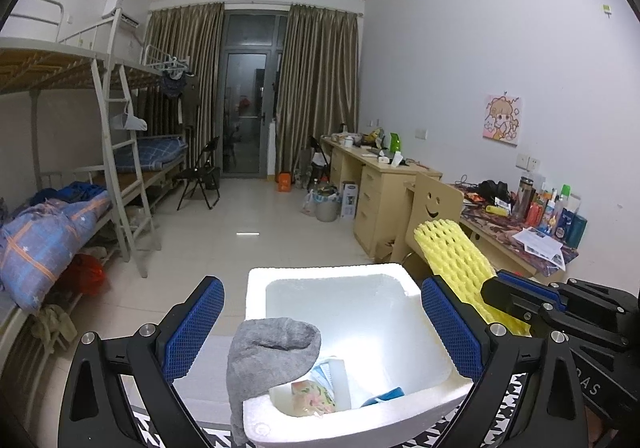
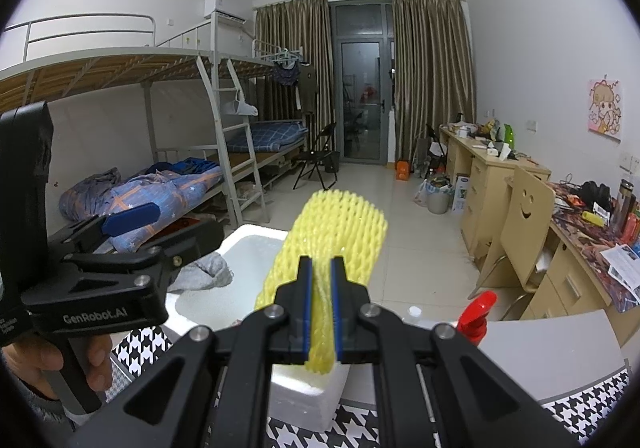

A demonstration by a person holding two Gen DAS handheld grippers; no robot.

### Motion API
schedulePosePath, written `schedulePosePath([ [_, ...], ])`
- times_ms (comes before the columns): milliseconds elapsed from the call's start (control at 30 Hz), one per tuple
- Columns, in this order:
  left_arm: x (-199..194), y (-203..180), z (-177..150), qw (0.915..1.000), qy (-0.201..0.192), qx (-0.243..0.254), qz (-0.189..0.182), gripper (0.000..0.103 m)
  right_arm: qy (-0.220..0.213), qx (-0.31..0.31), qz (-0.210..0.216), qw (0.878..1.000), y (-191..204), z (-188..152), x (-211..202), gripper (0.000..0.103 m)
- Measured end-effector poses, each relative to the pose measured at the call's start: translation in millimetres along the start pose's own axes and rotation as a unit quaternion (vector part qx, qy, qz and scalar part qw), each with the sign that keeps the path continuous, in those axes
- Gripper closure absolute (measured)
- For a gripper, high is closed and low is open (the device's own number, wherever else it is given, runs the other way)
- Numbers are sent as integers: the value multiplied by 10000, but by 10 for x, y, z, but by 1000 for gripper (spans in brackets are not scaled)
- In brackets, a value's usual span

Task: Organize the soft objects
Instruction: 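Lower the yellow sponge into the foam box and open the right gripper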

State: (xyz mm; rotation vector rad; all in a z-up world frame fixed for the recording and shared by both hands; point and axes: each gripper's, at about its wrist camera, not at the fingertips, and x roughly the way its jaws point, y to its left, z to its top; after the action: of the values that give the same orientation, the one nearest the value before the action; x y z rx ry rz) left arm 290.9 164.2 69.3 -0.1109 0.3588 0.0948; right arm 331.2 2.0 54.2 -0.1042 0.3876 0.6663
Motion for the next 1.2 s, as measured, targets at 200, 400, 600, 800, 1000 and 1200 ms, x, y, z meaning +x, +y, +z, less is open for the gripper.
schedulePosePath([
  [200,-97,53,12,9999,-83,-19,138,3,18,-71,41,10000,31,16,19,92],
  [400,-182,123,-1,9996,-111,-70,264,3,87,-121,147,9998,90,37,72,92],
  [600,-281,199,-25,9988,-160,-73,468,3,163,-150,204,9995,135,51,165,92],
  [800,-349,263,-37,9975,-199,-66,676,3,248,-57,219,9994,159,90,282,92],
  [1000,-379,354,-44,9958,-245,-84,876,3,444,-7,197,9988,128,82,395,80],
  [1200,-364,400,-70,9930,-270,-67,1145,1,494,-51,210,9985,177,62,419,45],
])
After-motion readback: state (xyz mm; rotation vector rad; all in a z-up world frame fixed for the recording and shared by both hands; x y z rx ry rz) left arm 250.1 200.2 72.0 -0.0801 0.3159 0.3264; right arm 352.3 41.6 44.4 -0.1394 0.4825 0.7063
